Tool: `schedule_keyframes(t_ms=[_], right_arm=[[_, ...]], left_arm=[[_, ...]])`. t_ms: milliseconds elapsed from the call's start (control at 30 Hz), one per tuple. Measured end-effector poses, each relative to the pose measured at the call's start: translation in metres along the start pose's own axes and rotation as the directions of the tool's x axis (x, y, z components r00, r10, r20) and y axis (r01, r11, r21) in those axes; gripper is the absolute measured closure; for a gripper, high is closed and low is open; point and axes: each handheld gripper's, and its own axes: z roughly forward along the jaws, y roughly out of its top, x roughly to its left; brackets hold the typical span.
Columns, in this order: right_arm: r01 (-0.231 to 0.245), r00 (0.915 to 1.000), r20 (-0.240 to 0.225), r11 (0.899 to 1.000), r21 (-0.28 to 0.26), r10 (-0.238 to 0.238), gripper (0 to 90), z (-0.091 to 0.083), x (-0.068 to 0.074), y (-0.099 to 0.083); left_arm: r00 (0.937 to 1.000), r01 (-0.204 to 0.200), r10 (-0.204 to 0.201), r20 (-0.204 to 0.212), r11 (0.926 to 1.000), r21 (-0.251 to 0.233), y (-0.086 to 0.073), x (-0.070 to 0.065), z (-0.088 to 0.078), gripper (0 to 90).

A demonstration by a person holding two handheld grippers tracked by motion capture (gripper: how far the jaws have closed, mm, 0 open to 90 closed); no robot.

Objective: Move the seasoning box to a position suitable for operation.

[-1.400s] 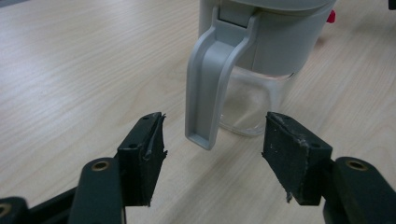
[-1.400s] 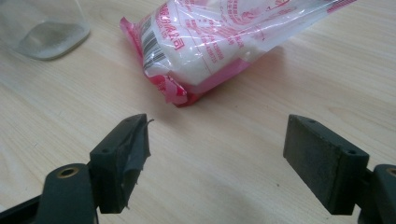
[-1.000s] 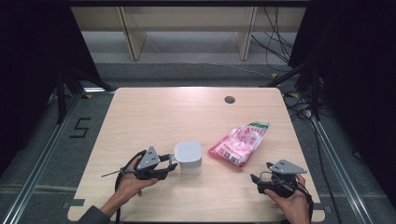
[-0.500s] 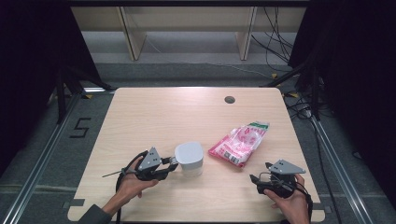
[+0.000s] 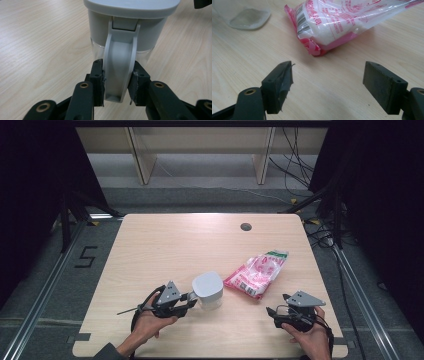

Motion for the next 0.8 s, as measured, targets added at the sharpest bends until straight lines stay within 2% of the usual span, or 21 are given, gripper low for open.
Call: schedule_keyframes(t_ms=[33, 67, 167, 267, 333, 367, 400, 567, 600, 800], right_arm=[[0.000, 1.0000, 0.001, 1.000, 0.000, 0.000, 24.6, 0.000, 0.000, 0.000], [0.001, 1.0000, 0.000, 1.000, -0.001, -0.001, 24.6, 0.000, 0.000, 0.000], [0.001, 1.0000, -0.001, 1.000, 0.000, -0.001, 24.6, 0.000, 0.000, 0.000], [-0.036, 0.9993, -0.003, 0.999, 0.014, 0.036, 24.6, -0.001, 0.003, 0.000], [-0.010, 0.9999, -0.005, 1.000, 0.003, 0.010, 24.6, 0.000, 0.002, 0.000], [0.013, 0.9999, -0.007, 1.000, -0.003, -0.013, 24.6, 0.001, 0.000, 0.000], [0.017, 0.9998, -0.006, 1.000, -0.003, -0.017, 24.6, 0.001, 0.000, 0.000], [0.017, 0.9998, -0.009, 1.000, 0.000, -0.017, 24.6, 0.001, 0.000, 0.000], [0.017, 0.9998, -0.009, 1.000, 0.000, -0.017, 24.6, 0.001, 0.000, 0.000], [0.021, 0.9996, -0.020, 1.000, 0.002, -0.021, 24.6, 0.002, 0.002, 0.000]], left_arm=[[0.9999, 0.013, -0.013, -0.001, 0.9998, -0.015, 0.001, 0.000, 0.002, 67.9], [1.0000, 0.000, 0.000, -0.006, 0.9999, -0.011, 0.002, 0.002, 0.004, 67.9], [1.0000, 0.005, -0.005, -0.005, 0.9999, -0.010, 0.005, 0.006, 0.008, 68.0], [0.9996, -0.023, 0.023, -0.015, 0.9997, -0.006, 0.008, 0.011, 0.013, 68.2], [0.9996, -0.026, 0.026, 0.009, 0.9994, -0.023, 0.009, 0.015, 0.016, 68.2], [0.9991, -0.040, 0.040, 0.016, 0.9990, -0.022, 0.009, 0.019, 0.017, 68.2], [0.9985, -0.044, 0.045, 0.031, 0.9988, -0.020, 0.010, 0.021, 0.017, 68.2], [0.9970, -0.071, 0.071, 0.030, 0.9974, -0.006, 0.012, 0.031, 0.017, 68.4], [0.9964, -0.083, 0.083, 0.017, 0.9965, -0.003, 0.012, 0.032, 0.017, 68.4], [0.9973, -0.073, 0.073, 0.003, 0.9973, -0.008, 0.012, 0.043, 0.017, 69.0]])
